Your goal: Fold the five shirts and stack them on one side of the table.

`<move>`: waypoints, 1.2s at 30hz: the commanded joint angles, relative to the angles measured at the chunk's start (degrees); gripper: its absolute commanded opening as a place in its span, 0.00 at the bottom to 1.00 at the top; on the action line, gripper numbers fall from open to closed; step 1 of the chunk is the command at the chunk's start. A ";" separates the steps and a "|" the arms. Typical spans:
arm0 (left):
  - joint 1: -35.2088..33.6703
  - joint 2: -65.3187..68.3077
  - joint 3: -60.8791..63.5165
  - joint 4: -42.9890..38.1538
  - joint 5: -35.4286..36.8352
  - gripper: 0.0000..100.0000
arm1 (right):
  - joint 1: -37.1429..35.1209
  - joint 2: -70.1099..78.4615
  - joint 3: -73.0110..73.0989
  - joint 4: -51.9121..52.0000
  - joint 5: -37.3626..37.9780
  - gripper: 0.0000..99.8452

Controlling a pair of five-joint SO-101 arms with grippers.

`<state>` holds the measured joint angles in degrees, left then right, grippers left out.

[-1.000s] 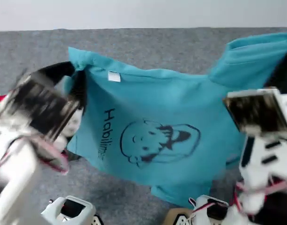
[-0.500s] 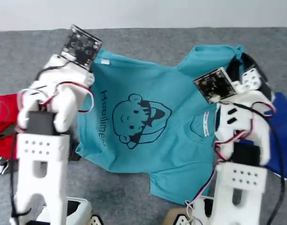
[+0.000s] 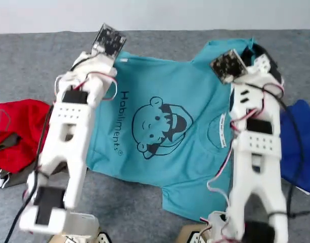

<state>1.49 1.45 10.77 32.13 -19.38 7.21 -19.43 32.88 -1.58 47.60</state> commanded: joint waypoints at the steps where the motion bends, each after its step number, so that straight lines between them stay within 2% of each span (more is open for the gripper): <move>1: -1.49 6.59 -12.88 -1.32 -0.79 0.00 | -0.31 6.37 -11.69 -1.71 0.53 0.01; 10: -3.34 24.44 -39.69 9.41 -0.79 0.00 | -0.48 22.73 -32.79 -1.19 0.62 0.01; 16: -3.34 34.37 -54.37 20.31 -0.88 0.00 | -0.57 26.15 -35.69 0.75 0.70 0.01; 19: -3.34 37.45 -61.14 30.07 -1.41 0.00 | -0.48 24.57 -35.87 8.13 0.70 0.01; 29: -3.16 41.58 -75.03 60.57 -13.19 0.00 | -1.45 12.35 -35.60 41.45 0.70 0.01; 33: -3.08 41.93 -75.03 68.57 -17.85 0.00 | -2.07 8.75 -35.60 52.97 0.70 0.01; 36: -3.78 41.49 -72.40 68.48 -19.08 0.00 | -2.42 6.64 -35.60 61.32 0.70 0.01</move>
<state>-1.05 44.09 -62.11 98.77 -36.79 5.19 -7.82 0.88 52.57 47.60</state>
